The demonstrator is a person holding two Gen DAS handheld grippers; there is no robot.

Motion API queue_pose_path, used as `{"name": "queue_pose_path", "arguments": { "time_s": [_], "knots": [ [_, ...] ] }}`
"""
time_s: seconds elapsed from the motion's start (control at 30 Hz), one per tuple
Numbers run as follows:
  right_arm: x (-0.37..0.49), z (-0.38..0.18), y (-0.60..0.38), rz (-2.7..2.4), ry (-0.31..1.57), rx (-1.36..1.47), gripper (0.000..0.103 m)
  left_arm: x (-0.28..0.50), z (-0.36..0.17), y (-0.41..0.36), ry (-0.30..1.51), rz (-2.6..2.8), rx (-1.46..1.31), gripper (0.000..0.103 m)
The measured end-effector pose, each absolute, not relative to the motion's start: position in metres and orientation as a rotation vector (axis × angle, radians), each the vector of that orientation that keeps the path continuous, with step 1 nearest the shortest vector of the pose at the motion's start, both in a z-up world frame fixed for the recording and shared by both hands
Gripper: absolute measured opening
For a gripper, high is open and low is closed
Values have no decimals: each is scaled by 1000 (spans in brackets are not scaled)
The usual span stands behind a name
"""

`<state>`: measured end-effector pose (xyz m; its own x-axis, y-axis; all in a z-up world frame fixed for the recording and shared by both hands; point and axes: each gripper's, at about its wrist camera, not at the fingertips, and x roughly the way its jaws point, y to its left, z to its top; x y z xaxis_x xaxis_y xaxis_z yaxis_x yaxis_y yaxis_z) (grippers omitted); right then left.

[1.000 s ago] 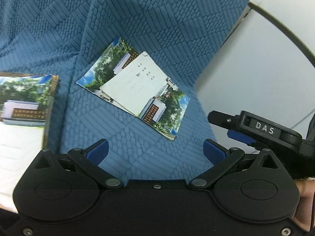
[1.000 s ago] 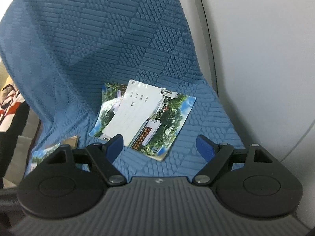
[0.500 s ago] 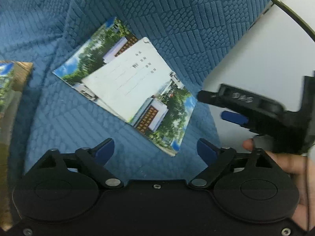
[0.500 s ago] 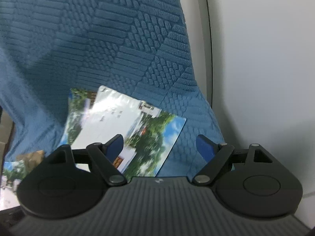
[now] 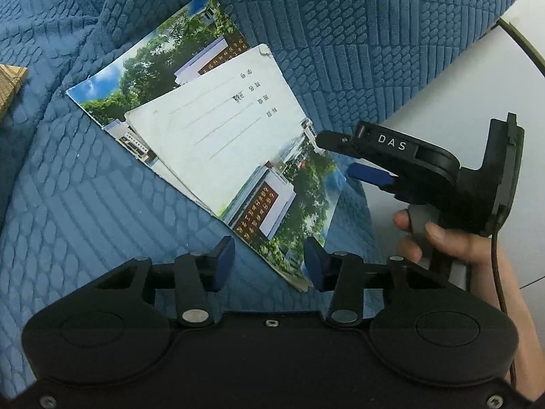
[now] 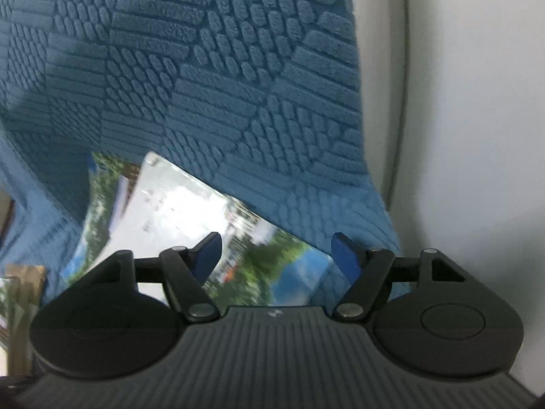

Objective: Organize objects
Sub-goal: 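Approach the last photo-covered booklet on the seat with the left gripper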

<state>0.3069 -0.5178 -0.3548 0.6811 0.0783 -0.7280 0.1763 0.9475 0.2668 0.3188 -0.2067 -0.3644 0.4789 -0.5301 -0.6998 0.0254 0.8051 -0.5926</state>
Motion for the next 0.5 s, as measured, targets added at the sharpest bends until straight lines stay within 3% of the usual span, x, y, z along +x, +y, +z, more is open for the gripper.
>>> {"name": "queue_pose_path", "arguments": {
  "time_s": [0.5],
  "knots": [
    [342, -363, -507, 105, 904, 278, 77, 326, -365, -204, 1037, -336, -607, 39]
  ]
}}
